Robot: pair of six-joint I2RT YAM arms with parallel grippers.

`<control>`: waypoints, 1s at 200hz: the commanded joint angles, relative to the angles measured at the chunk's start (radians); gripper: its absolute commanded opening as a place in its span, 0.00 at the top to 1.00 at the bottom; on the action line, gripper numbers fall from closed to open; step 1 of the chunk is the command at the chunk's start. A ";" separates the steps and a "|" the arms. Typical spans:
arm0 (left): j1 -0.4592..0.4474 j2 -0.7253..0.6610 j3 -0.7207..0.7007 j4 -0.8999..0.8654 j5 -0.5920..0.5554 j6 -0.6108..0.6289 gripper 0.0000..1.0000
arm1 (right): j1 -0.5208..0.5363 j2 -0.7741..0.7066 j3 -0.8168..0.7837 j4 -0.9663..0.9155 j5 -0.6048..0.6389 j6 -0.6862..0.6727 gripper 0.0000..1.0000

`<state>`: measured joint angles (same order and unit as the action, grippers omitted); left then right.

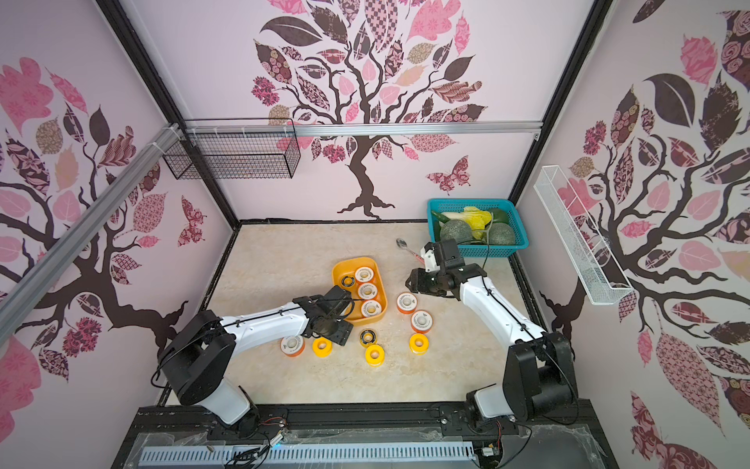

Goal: Put the sealing tape into the storage box
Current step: Pick up the sealing tape at the center of the board.

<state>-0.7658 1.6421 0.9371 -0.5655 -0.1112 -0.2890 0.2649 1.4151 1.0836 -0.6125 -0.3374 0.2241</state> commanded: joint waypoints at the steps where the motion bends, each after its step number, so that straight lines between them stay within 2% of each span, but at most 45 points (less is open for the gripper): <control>1: -0.003 0.018 0.025 0.019 -0.007 -0.004 0.28 | -0.003 0.008 0.025 -0.009 -0.005 -0.005 0.45; 40: -0.003 0.022 0.023 0.024 -0.014 -0.008 0.37 | -0.003 0.009 0.027 -0.012 -0.005 -0.007 0.45; 90: -0.003 0.036 0.021 0.027 -0.030 -0.012 0.37 | -0.003 0.011 0.026 -0.013 -0.009 -0.007 0.45; 124: -0.003 0.038 0.018 0.024 -0.048 -0.019 0.42 | -0.002 0.011 0.025 -0.017 -0.008 -0.010 0.45; 169: -0.003 -0.017 0.011 0.002 -0.119 -0.043 0.47 | -0.003 0.011 0.024 -0.018 -0.007 -0.011 0.45; 200: -0.003 -0.097 0.018 -0.041 -0.236 -0.061 0.47 | -0.003 0.013 0.023 -0.017 -0.008 -0.012 0.45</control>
<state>-0.7658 1.6218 0.9436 -0.5735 -0.2321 -0.3252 0.2649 1.4147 1.0836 -0.6189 -0.3405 0.2237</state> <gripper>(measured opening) 0.566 0.553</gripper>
